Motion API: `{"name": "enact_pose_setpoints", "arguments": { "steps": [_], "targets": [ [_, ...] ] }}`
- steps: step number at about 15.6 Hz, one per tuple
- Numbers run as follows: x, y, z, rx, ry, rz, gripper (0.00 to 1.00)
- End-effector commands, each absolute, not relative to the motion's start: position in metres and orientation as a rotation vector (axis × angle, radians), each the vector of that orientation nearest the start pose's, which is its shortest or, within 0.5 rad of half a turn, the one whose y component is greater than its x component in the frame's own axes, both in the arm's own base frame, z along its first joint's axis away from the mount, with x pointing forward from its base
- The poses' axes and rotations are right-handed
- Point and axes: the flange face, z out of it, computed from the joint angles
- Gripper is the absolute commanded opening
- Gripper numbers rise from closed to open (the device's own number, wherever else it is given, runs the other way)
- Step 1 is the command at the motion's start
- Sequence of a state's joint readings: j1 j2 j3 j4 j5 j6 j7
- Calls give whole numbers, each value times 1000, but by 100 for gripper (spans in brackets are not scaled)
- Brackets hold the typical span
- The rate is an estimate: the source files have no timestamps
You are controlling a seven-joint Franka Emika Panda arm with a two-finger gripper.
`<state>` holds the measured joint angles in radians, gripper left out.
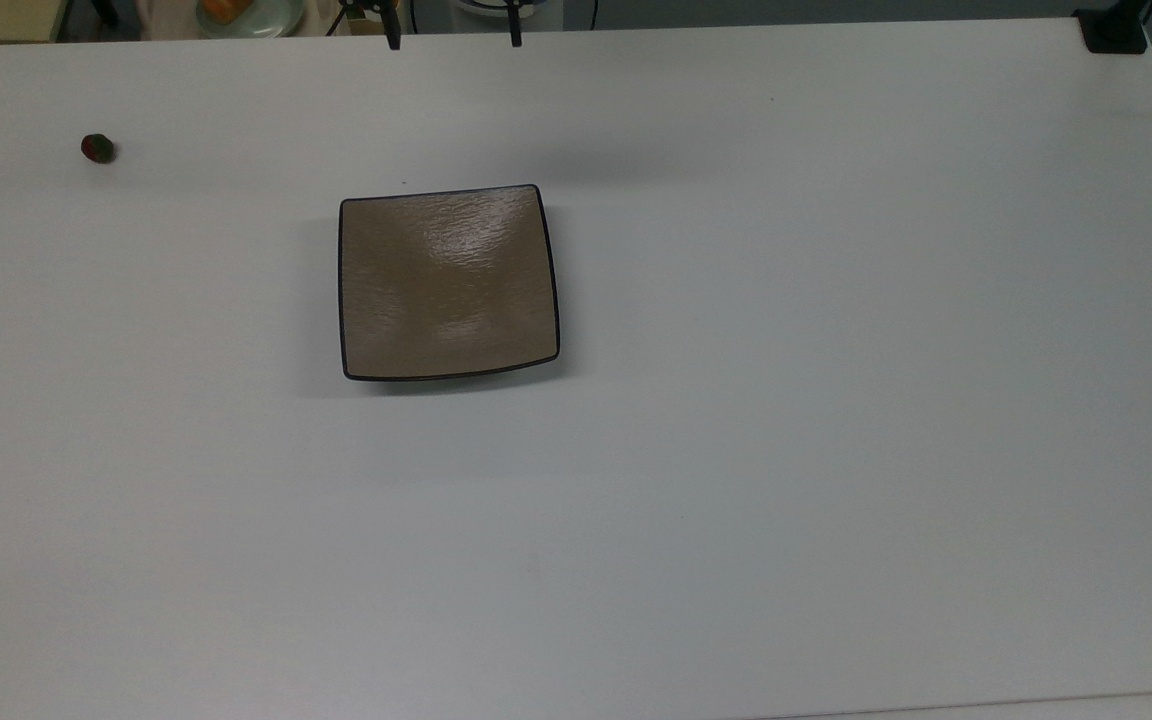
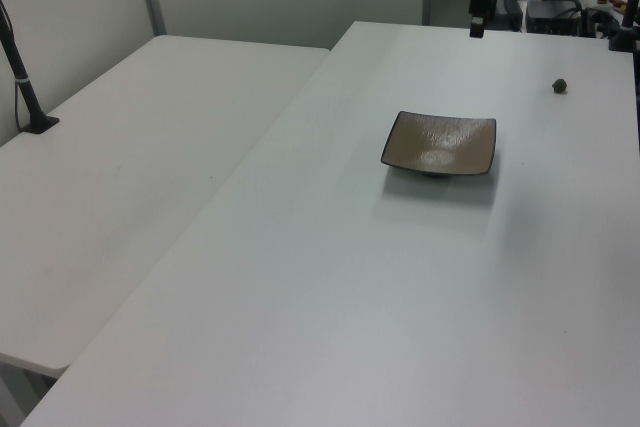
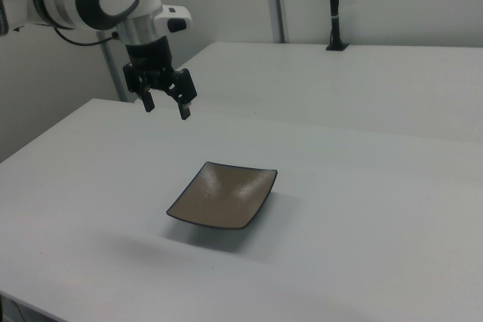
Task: Strawberries on a ceramic plate
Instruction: 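Move the open gripper from above the plate toward the red strawberry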
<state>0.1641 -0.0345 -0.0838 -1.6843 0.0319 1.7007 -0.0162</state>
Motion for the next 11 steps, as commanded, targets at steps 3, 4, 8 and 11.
{"name": "enact_pose_setpoints", "arguments": {
  "steps": [3, 4, 8, 11],
  "targets": [
    [555, 52, 596, -3100, -154, -81, 100],
    [555, 52, 596, -3100, -154, -81, 100],
    [555, 51, 595, -3101, -151, -76, 100],
    [555, 49, 595, -3102, -173, -72, 100]
  ]
}}
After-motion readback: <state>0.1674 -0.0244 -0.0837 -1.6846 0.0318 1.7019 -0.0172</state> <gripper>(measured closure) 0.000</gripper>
